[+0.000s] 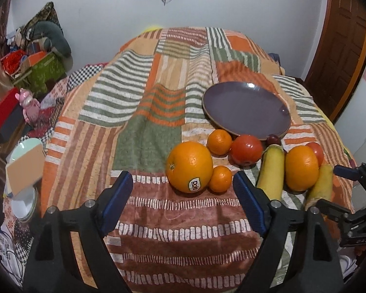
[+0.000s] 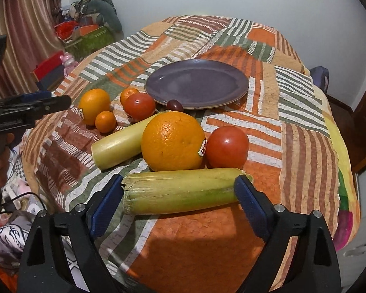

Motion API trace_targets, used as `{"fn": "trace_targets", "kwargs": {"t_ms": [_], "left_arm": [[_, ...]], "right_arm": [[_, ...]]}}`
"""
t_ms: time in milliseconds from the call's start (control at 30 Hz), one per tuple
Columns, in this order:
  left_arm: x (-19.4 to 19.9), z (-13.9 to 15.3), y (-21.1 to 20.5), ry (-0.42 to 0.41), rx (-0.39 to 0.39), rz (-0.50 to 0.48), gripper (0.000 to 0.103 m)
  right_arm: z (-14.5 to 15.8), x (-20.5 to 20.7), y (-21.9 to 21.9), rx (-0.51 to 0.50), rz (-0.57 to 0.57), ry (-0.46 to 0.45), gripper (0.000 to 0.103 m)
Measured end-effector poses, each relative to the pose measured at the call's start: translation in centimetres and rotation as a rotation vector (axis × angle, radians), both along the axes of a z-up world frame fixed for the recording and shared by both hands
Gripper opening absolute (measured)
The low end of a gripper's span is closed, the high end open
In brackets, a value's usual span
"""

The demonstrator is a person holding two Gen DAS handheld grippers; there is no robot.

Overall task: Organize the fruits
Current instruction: 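Move the right tool to the green sugarcane while the left tool reaches the Dole orange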

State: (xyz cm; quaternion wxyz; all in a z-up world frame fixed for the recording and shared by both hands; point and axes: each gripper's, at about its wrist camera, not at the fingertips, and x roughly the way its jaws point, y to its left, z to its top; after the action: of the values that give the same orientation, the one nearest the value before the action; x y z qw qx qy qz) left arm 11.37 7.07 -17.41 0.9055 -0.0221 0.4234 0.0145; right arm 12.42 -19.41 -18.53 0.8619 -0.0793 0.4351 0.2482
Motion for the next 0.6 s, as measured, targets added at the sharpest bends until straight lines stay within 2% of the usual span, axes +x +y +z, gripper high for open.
{"fn": "trace_targets", "kwargs": {"t_ms": [200,600], "left_arm": [[1.8,-1.7,0.4,0.045,-0.011,0.008,0.084],[4.6,-3.5,1.0,0.080,-0.038,0.013,0.084]], "right_arm": [[-0.2,1.0,-1.5,-0.026,-0.046,0.002,0.085],[-1.4,4.1,-5.5,-0.070,-0.169,0.014,0.085]]}}
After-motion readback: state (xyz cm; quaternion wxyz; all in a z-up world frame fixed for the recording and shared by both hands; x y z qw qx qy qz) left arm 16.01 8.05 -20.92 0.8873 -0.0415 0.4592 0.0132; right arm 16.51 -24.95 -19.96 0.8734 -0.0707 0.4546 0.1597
